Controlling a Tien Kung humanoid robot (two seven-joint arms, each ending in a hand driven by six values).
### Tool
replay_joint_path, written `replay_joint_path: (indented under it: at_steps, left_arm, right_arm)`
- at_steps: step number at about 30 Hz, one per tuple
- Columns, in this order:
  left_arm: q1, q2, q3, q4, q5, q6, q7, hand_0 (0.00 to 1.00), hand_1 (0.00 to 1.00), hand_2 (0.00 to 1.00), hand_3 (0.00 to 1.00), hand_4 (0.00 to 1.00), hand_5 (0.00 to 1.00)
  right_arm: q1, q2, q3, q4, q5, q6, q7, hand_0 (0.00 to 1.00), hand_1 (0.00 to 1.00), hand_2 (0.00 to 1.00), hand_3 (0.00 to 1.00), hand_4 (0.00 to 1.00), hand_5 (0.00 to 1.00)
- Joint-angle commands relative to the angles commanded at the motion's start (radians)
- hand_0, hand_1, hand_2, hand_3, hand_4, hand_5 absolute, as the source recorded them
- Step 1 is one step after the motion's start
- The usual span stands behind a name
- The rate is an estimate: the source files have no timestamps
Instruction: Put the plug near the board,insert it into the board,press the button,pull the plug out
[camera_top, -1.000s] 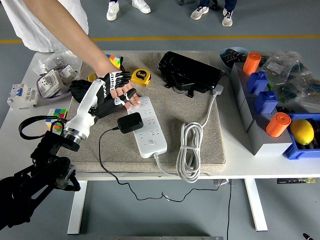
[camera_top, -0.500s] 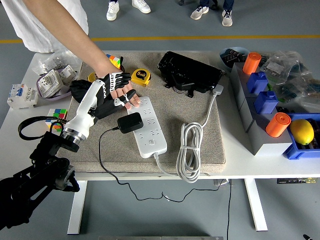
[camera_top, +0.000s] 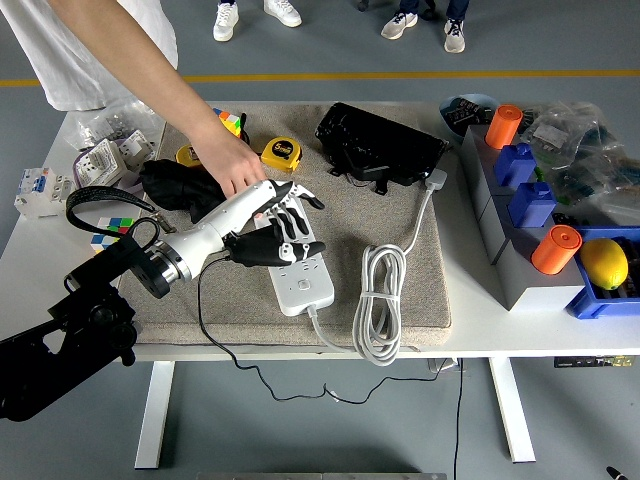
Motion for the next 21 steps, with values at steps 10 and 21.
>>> replay_joint_path:
  at_steps: [10, 21]
  left_arm:
    - [-0.049, 0.012, 0.071, -0.012, 0.016, -0.209, 0.276, 0.051, 0.104, 0.156, 0.872, 0.786, 0.002]
    - [-0.063, 0.011, 0.123, 0.001, 0.027, -0.247, 0.316, 0.044, 0.106, 0.161, 0.882, 0.791, 0.002]
  right_arm:
    - [0.0, -0.002, 0.006, 0.001, -0.003, 0.001, 0.0, 0.611, 0.633, 0.649, 0.555, 0.998, 0.47]
    - [-0.002, -0.001, 0.007, 0.002, -0.004, 0.002, 0.002, 0.612, 0.632, 0.649, 0.553, 0.998, 0.471]
